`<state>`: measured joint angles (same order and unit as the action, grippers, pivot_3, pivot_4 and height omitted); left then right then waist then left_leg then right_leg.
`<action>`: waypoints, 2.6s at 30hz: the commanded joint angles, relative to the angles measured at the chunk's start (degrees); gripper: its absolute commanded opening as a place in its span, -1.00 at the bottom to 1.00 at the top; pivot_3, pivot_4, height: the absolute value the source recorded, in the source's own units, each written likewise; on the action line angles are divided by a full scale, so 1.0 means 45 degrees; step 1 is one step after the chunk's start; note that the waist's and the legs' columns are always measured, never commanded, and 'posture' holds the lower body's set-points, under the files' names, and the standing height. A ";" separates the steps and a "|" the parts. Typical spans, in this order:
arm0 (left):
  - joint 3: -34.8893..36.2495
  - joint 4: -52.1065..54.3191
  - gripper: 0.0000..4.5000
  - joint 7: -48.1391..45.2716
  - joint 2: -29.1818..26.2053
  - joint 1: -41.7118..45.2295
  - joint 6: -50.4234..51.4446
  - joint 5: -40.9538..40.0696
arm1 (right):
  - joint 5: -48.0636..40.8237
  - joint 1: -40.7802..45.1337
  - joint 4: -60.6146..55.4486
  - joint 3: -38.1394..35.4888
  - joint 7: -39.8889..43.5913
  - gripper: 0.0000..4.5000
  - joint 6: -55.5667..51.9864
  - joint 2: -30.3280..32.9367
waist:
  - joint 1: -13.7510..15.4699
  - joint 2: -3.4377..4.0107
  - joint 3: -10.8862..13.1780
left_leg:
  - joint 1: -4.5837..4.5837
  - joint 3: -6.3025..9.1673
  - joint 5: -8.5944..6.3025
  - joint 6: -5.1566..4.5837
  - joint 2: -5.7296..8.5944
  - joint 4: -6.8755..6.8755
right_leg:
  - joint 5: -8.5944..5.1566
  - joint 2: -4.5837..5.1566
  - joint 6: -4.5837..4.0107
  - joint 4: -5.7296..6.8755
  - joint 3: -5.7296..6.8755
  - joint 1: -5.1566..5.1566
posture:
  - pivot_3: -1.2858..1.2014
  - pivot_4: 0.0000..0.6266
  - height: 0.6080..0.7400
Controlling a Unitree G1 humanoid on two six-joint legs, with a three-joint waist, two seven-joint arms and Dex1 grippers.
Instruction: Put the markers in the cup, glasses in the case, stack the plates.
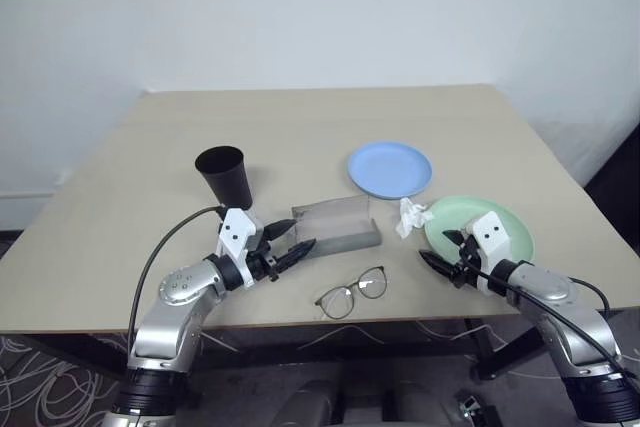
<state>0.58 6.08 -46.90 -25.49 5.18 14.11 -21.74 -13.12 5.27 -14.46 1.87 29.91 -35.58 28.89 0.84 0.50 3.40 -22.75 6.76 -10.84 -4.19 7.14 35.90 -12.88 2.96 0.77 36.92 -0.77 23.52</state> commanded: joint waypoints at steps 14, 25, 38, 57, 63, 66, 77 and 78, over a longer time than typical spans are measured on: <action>-0.0521 0.0401 0.34 -0.0117 0.0519 0.0759 -0.0195 -0.0131 | 0.1615 0.1171 0.0264 0.1133 -0.1771 0.31 -0.1470 -0.0794 | -0.0007 -0.0001 -0.0001 | 0.0003 0.0001 0.0000 0.0000 0.0000 -0.0002 | 0.0002 -0.0007 0.0006 -0.0025 0.0008 -0.0004 | 0.03 -1.00 0.93; -0.0623 0.0358 0.34 0.0002 0.0641 0.0795 -0.0305 0.0040 | 0.2968 0.1472 0.0605 0.1554 -0.2664 -0.99 -0.1079 -0.0915 | -0.0027 -0.0019 -0.0006 | 0.0013 0.0000 0.0000 0.0000 0.0000 0.0002 | 0.0003 -0.0001 0.0006 -0.0022 0.0009 -0.0017 | 0.03 -1.00 0.93; -0.0736 -0.0009 0.34 0.0004 0.0856 0.1068 -0.0581 0.0251 | 0.4496 0.2636 0.1556 0.1380 -0.3313 -0.99 -0.0437 -0.0328 | -0.0014 -0.0011 -0.0002 | 0.0004 0.0001 0.0001 0.0001 0.0004 -0.0013 | 0.0003 -0.0004 0.0011 -0.0025 0.0015 0.0005 | 0.03 -1.00 0.93; -0.0538 -0.0673 0.34 0.0151 0.0777 0.1449 -0.1058 0.0393 | 0.3501 1.0435 1.3201 0.2387 0.3300 -0.99 0.9449 -0.1800 | -0.0137 -0.0015 -0.0003 | 0.0027 0.0004 0.0003 0.0000 0.0002 -0.0004 | 0.0029 -0.0029 0.0035 -0.0026 0.0018 -0.0011 | 0.03 -1.00 0.93; -0.0375 -0.0306 0.34 0.0457 0.0695 0.1080 -0.1065 0.0380 | 0.4114 1.2035 1.6817 0.2468 0.3750 -0.99 1.0932 -0.2801 | -0.0138 -0.0008 -0.0004 | 0.0035 0.0002 0.0005 0.0004 0.0004 -0.0019 | 0.0068 -0.0042 -0.0027 -0.0022 0.0009 -0.0001 | 0.03 -1.00 0.93; -0.0300 -0.0086 0.34 0.0620 0.0635 0.0925 -0.1026 0.0336 | 0.4451 1.2559 1.7981 0.2400 0.3309 -0.99 1.1287 -0.3181 | -0.0138 -0.0002 -0.0005 | 0.0037 0.0002 0.0008 0.0009 0.0007 -0.0025 | 0.0071 -0.0057 -0.0034 -0.0005 0.0007 0.0010 | 0.03 -1.00 0.93; -0.0254 0.0315 0.34 0.0874 0.0603 0.0694 -0.0874 0.0328 | 0.4755 1.3333 1.9327 0.1817 0.2152 -0.57 1.1697 -0.3810 | -0.0191 0.0020 -0.0013 | 0.0052 -0.0001 0.0054 0.0083 -0.0001 -0.0100 | 0.0101 -0.0097 -0.0087 0.0025 -0.0009 0.0065 | 0.03 -1.00 0.93; -0.0260 0.0308 0.34 0.0878 0.0604 0.0711 -0.0871 0.0327 | 0.4784 1.3335 1.9317 0.1775 0.1973 -0.41 1.1774 -0.3803 | -0.0194 0.0019 -0.0013 | 0.0052 -0.0001 0.0061 0.0093 -0.0002 -0.0110 | 0.0106 -0.0097 -0.0095 0.0025 -0.0011 0.0070 | 0.03 -1.00 0.93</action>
<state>-1.57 5.05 -43.18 -22.37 7.65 10.58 -19.99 8.57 62.83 73.11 11.22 40.49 15.81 11.70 -0.03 0.59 3.34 -22.52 6.76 -10.54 -3.73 7.13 35.36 -12.38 2.52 0.30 37.03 -0.83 23.86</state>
